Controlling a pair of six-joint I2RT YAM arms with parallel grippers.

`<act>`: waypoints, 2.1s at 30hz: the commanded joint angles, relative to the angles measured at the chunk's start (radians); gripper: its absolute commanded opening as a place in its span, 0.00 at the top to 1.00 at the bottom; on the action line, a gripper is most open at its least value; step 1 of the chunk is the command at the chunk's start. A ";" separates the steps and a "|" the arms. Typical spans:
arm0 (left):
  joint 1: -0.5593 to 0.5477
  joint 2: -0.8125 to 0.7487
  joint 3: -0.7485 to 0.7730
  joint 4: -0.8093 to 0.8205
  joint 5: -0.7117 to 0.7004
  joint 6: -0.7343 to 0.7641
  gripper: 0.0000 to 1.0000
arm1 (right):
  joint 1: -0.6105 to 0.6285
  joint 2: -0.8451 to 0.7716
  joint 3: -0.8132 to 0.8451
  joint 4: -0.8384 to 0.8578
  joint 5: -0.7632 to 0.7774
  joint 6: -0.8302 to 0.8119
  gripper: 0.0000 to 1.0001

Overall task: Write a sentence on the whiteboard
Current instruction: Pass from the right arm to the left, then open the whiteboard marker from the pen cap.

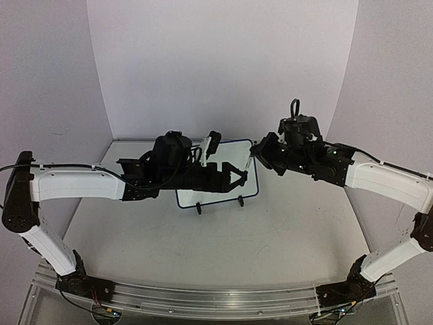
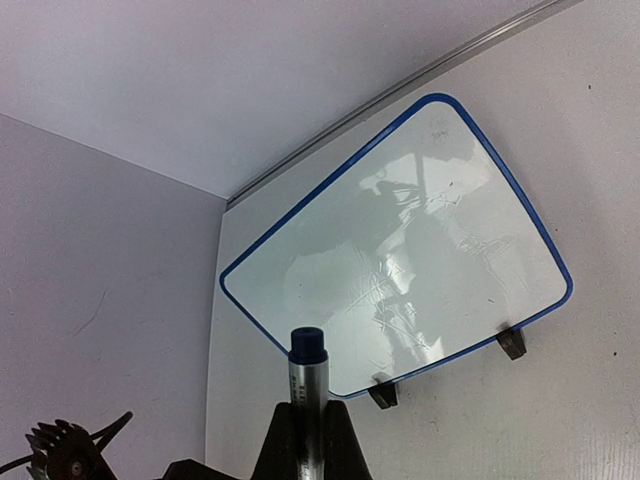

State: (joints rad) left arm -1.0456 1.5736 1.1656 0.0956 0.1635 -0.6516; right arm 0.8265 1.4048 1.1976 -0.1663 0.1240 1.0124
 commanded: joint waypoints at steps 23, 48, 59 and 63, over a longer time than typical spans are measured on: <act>-0.028 0.082 0.141 -0.086 0.000 0.045 0.83 | 0.017 0.028 0.022 0.043 0.006 0.022 1.00; -0.025 0.023 0.129 -0.222 0.026 0.151 1.00 | 0.012 -0.072 -0.039 -0.023 0.013 -0.160 0.41; 0.111 -0.137 0.012 -0.400 0.552 0.391 1.00 | -0.130 -0.126 0.022 -0.297 -0.475 -0.534 0.23; 0.140 -0.133 0.078 -0.605 0.718 0.564 1.00 | -0.133 -0.106 0.037 -0.298 -0.792 -0.593 0.17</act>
State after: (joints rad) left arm -0.9212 1.4676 1.1829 -0.3254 0.6277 -0.2957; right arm 0.6889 1.2976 1.1839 -0.4186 -0.2887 0.5460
